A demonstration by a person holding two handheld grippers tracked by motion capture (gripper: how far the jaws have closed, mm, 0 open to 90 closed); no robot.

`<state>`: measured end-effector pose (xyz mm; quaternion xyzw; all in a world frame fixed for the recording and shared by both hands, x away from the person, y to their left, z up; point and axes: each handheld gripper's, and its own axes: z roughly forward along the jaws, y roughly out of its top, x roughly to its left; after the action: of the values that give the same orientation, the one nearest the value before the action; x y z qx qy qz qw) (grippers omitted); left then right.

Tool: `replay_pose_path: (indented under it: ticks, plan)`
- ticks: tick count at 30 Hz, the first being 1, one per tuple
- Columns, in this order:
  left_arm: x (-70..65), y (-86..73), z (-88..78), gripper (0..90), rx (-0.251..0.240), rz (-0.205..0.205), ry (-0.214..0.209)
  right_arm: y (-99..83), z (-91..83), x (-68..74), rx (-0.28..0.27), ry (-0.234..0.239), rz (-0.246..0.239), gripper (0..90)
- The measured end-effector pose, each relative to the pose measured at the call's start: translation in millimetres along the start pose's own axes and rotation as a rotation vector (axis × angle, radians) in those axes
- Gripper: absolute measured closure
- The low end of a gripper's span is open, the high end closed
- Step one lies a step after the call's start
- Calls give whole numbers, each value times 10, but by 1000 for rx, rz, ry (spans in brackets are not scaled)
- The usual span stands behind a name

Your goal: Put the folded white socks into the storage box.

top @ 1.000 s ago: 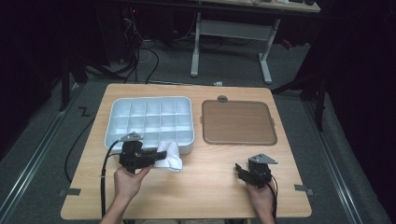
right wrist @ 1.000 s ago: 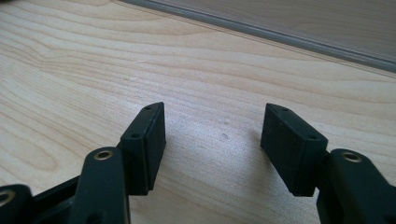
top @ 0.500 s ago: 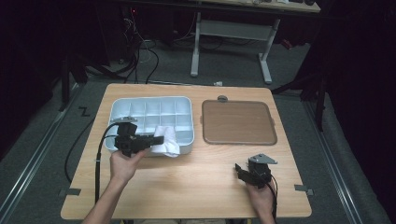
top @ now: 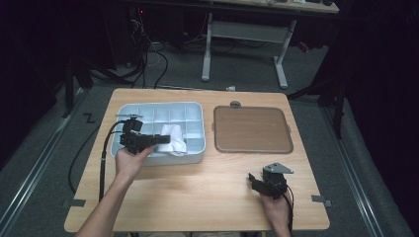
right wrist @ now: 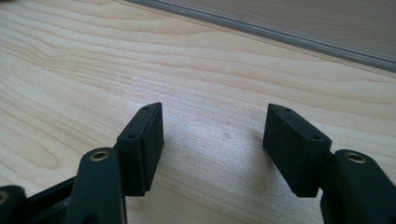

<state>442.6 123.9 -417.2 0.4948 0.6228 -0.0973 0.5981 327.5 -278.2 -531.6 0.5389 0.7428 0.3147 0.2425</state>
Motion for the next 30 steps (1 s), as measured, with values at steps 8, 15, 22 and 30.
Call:
replay_pose_path:
  ticks: [8,15,22,30]
  plan:
    - [184,89,56,742,7,-22,50,0,0,0,0,0,-1,386]
    - [314,105,105,742,24,-17,100,-1,-1,1,1,0,0,386]
    - [380,90,157,742,28,12,147,-1,-3,3,1,-1,1,386]
    - [428,66,192,745,36,61,196,-3,-3,3,0,-1,0,385]
